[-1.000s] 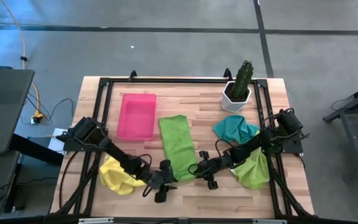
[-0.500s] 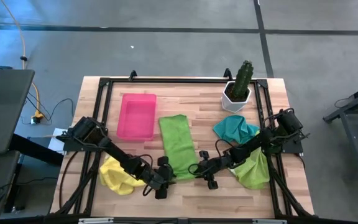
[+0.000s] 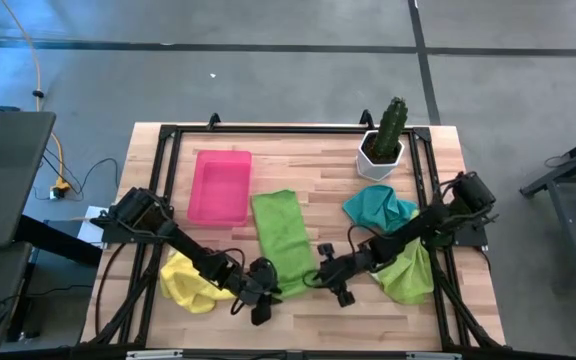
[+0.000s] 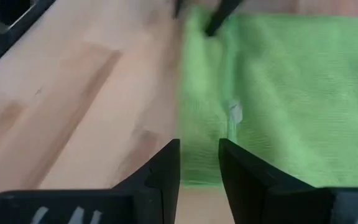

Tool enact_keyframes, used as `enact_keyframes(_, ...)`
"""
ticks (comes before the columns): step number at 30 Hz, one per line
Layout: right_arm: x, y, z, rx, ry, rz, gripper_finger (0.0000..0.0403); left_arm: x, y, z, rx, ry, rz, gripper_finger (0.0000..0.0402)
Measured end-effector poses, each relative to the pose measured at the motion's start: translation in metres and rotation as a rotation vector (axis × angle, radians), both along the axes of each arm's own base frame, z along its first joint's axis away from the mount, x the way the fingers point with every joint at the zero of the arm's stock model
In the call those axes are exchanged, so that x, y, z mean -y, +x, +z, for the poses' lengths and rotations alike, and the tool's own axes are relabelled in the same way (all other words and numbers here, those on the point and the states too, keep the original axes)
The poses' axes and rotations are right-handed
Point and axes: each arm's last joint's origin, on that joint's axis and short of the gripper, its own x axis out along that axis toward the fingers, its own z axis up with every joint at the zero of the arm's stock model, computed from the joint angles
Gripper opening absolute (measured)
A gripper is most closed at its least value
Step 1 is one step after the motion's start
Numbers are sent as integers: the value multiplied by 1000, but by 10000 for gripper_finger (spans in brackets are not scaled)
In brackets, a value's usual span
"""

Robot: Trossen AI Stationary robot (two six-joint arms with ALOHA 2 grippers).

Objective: Roll microfiber towels into tight, uniform cylinder then place into a basket
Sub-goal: Roll the green microfiber cloth

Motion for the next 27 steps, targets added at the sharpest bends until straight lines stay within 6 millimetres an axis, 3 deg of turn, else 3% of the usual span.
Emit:
enact_keyframes(14,-16,-4,2,36,-46,3,107,-1,0,-1,-10,-57,58,133)
enact_keyframes(23,-17,-2,4,67,-54,-23,172,-1,0,-1,-15,-77,73,133)
enact_keyframes(27,-23,-5,4,75,-74,34,180,-1,0,-1,-16,-77,73,133)
